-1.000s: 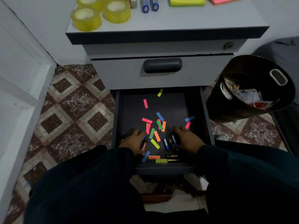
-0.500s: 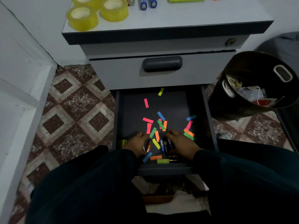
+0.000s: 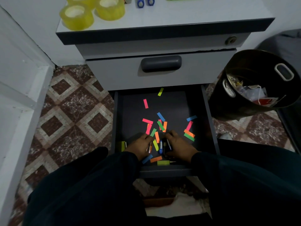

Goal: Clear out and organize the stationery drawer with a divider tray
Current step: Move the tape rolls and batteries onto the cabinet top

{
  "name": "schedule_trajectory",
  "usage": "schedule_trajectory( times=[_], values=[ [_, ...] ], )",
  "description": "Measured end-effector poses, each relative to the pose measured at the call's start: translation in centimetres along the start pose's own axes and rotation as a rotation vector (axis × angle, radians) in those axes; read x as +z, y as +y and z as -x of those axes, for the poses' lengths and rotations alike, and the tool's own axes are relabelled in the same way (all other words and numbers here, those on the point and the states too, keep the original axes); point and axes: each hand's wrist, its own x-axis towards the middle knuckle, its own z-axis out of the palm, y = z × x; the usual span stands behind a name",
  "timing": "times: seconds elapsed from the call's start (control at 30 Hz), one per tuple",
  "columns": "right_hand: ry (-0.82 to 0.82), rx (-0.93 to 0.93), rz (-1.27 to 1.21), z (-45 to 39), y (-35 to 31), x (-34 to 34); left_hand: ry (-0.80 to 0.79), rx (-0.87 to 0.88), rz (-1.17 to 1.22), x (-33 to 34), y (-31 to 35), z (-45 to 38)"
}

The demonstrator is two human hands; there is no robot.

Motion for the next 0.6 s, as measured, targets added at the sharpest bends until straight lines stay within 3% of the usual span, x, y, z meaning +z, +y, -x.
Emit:
schedule_trajectory(
  times=[0.6],
  values=[
    [0.030,0.003,0.057,-0.09,-0.05,0.79,-0.006,0.001,-0.078,0.05,0.00,0.14]
  ],
)
